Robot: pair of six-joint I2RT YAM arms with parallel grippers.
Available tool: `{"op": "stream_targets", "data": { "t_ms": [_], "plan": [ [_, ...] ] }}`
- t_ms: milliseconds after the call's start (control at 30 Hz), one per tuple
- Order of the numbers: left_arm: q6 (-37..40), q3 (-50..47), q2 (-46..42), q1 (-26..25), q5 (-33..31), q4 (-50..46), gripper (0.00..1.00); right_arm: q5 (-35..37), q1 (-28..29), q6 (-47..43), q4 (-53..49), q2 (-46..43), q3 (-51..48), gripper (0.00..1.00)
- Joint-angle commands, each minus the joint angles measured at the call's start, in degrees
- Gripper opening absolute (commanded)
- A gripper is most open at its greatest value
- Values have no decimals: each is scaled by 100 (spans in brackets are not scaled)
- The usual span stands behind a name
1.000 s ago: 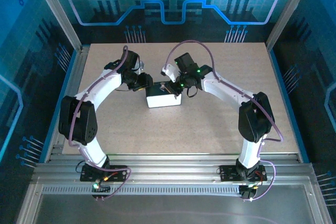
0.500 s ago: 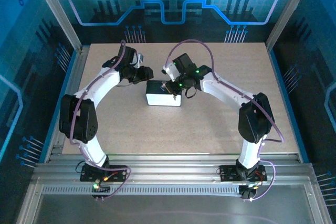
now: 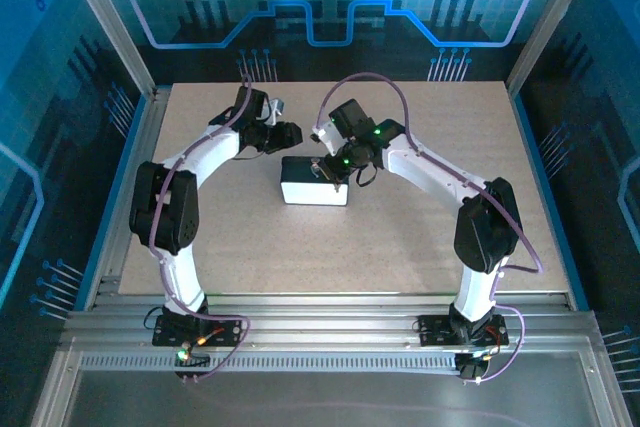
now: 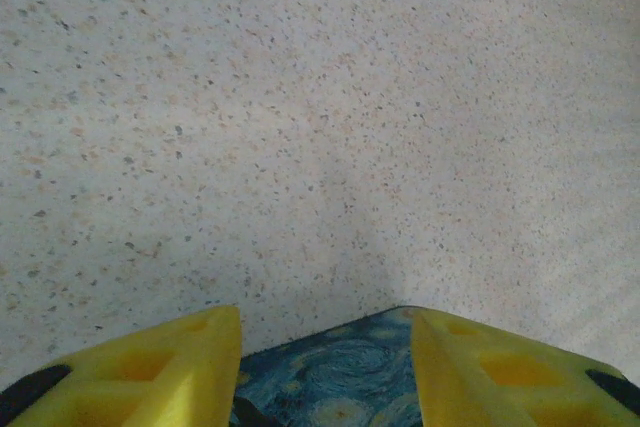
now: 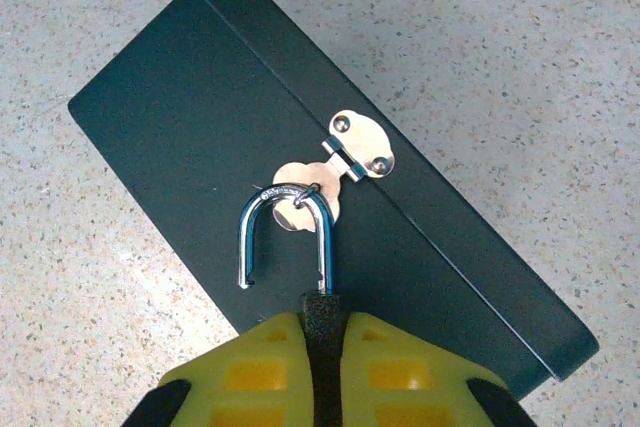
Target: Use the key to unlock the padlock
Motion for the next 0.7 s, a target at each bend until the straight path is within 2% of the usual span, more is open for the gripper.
{"op": "stream_targets", "data": {
  "t_ms": [0,233,467,667],
  "plan": [
    [164,-303,-270,-80,311,89,46,450,-78,352,-323,-72,-120,0],
    [411,-699,-594,-279,480,-169,40,777,-186,500,-147,-129,-101,0],
    [293,-864,-702,-371,783,-133,37,882,-258,358,-419,-29,204,0],
    [125,-1026,-702,-918,911,-12,36,1125,-353,527,-181,3,-72,0]
  ]
}}
